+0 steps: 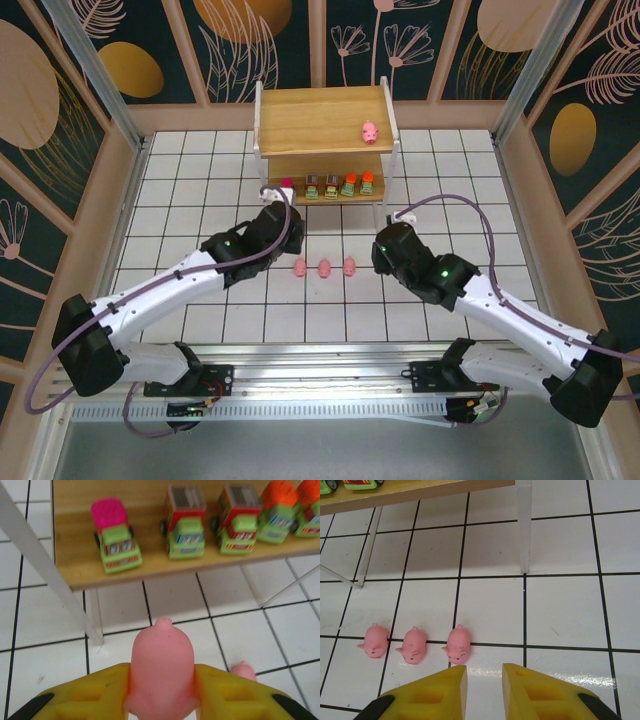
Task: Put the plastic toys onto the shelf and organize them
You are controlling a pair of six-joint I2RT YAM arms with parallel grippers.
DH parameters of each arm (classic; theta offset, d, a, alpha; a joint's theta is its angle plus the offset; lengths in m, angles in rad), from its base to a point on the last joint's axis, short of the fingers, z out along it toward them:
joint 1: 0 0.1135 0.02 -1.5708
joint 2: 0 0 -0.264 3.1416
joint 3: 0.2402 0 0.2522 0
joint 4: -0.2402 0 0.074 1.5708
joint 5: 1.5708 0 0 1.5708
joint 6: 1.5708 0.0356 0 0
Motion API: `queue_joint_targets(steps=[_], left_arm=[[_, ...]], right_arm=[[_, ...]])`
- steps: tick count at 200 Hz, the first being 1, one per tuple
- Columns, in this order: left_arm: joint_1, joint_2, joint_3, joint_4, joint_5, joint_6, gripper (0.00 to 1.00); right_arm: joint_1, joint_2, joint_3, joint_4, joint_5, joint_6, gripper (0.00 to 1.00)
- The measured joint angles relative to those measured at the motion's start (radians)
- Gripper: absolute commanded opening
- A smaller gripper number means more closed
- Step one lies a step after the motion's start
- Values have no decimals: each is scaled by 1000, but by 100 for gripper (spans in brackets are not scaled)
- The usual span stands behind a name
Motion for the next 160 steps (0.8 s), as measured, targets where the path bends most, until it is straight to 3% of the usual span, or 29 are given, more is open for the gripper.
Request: queue_joint_targets(steps=[160], left_arm=[[-23,274,669,-175,24,53,39]], right_arm=[[-2,-33,-16,18,-15,0,26]])
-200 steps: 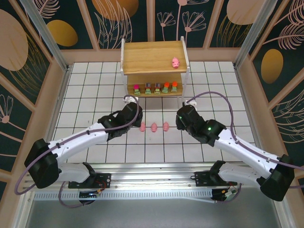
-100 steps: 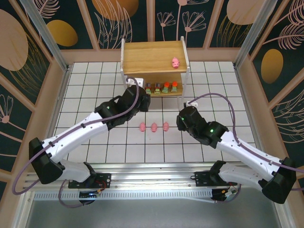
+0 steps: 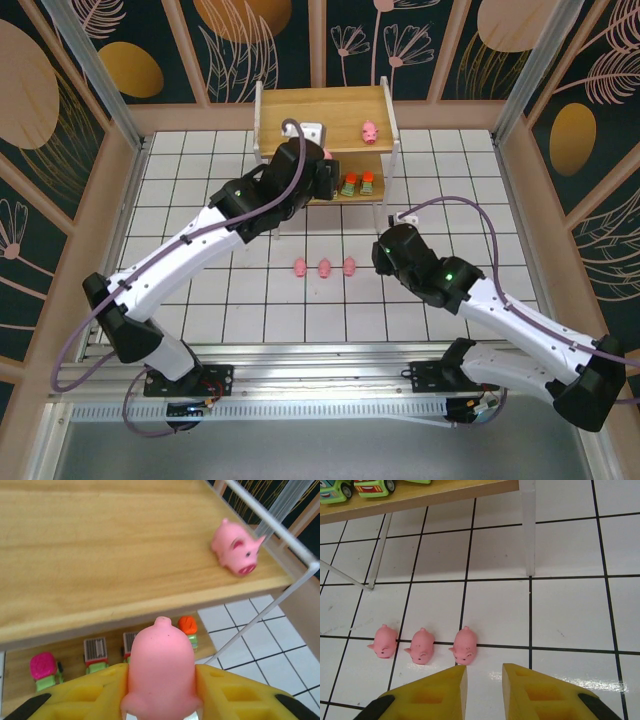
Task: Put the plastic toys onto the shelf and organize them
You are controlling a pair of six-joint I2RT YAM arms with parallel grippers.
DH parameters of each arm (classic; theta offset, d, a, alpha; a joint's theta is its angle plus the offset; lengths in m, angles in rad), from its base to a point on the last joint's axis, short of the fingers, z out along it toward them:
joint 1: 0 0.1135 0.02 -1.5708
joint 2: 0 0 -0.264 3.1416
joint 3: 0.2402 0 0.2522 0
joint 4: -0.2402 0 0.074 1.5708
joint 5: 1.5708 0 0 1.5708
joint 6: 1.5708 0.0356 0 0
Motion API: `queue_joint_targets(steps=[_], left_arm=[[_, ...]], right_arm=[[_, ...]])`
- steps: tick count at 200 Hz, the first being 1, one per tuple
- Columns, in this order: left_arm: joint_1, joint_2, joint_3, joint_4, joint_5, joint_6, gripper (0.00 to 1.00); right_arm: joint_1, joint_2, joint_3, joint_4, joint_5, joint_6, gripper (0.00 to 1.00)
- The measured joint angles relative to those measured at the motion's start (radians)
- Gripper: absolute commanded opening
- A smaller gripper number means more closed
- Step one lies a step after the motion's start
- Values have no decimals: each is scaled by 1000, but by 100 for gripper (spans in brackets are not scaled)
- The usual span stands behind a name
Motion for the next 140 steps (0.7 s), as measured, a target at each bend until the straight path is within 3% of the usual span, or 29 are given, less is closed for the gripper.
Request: queue_joint_targets(steps=[87,125,140], left_arm=[[4,240,405,-71,-13,43,42],[26,285,416,-87,-15,42,39],[32,234,291,-24,-11,43,40]], right_arm=[[0,-26,-17,-1,-3,4,26],[0,-51,-38,-7,-5,12,26],[0,-70,-64,-3,-14,27,30]])
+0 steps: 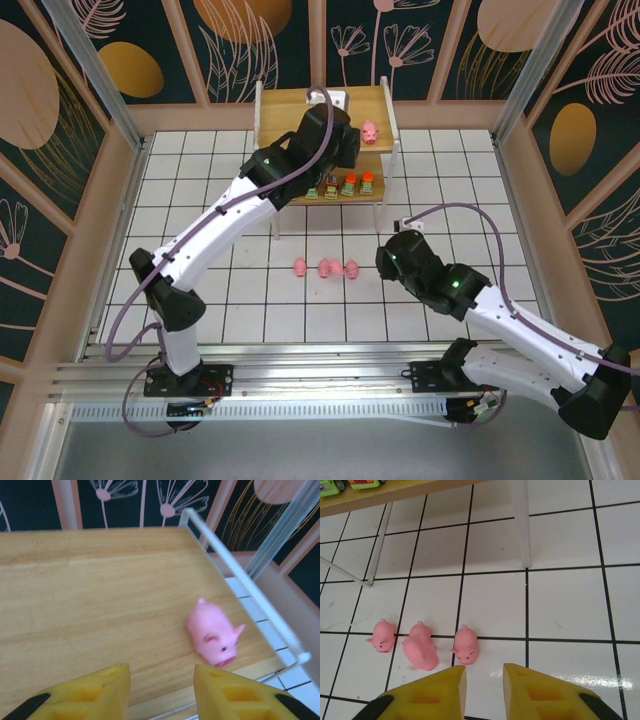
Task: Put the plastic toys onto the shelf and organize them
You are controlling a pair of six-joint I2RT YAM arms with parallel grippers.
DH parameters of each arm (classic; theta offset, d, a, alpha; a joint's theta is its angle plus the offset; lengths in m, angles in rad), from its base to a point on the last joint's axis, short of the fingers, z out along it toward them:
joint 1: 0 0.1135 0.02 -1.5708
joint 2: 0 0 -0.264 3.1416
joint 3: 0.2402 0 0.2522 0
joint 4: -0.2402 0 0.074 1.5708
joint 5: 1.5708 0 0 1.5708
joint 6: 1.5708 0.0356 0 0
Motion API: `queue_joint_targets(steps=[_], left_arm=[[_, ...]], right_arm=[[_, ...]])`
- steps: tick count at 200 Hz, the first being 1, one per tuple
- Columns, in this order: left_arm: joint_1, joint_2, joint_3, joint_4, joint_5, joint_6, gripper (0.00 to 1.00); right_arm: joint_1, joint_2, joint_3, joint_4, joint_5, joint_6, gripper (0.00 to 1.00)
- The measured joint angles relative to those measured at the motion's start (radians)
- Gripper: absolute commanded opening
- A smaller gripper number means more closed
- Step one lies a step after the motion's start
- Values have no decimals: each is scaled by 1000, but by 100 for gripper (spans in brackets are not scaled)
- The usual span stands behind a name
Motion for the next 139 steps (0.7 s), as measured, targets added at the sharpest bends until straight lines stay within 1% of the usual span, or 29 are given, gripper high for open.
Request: queue_joint_targets(steps=[14,33,56,76,104,124,139], left_arm=[[0,-70,-145,24,3,0,40],[-6,-150,-265,88,5,7,40],[-34,-278,-457,148,11,11,41],[-58,-354,-585,179,14,10,41],[-60,-416,-756,217,14,-2,41],[-60,-452,-869,230,13,-12,42],[-60,-471,-928,238,14,-20,42]], right_arm=[[0,-10,-30,-1,-7,6,34],[-6,4,-46,-4,-24,2,36],[-3,46,-46,11,-51,0,37],[12,86,-47,27,-74,0,37],[60,114,-64,41,-98,5,37],[113,126,-76,39,-104,23,37],[163,131,-78,32,-109,37,40]])
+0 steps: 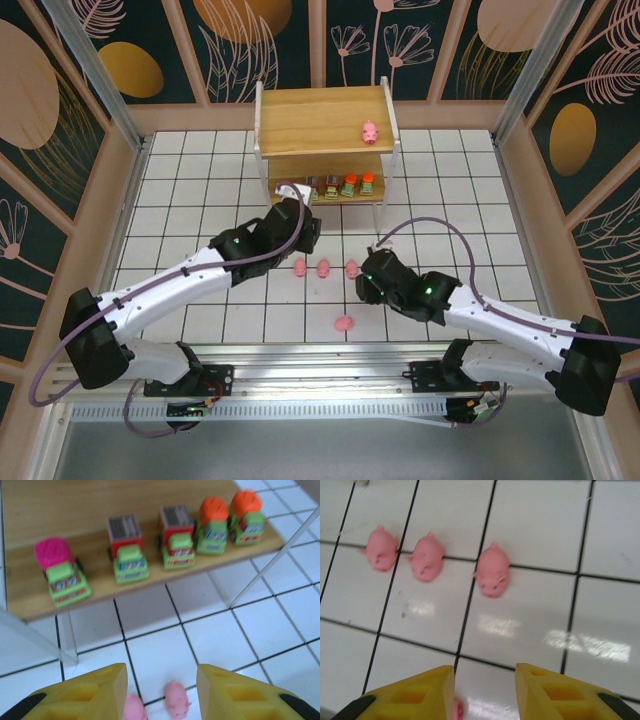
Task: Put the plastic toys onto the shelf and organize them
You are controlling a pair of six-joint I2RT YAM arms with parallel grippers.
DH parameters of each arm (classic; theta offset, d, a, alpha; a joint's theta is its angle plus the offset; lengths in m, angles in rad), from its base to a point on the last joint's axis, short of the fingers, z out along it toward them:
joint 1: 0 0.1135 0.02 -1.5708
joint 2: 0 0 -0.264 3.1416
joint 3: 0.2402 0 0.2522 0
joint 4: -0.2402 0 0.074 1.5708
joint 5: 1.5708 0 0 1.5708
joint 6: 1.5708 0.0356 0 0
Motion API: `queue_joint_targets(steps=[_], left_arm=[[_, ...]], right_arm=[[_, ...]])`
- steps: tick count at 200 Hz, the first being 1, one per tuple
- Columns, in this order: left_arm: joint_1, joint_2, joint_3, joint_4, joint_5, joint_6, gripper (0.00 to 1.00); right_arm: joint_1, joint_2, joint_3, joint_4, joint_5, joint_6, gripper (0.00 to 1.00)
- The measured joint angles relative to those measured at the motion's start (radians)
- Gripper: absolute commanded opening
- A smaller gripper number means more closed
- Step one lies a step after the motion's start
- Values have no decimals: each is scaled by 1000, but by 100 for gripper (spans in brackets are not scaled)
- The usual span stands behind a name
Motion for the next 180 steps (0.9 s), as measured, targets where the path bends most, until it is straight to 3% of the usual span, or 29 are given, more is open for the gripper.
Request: queue_joint_targets(steps=[66,84,129,180], left_arm=[[0,-47,-131,69,0,-26,44],[0,-54,-166,87,0,-33,45],[0,-62,-235,97,0,-42,46],[0,-93,-269,113,-9,-42,46]], right_arm=[[189,123,0,-4,-31,48,43],[221,153,0,-6,-37,47,48],[233,192,13,-16,-36,-6,66],[240,306,68,-28,-21,-90,68]])
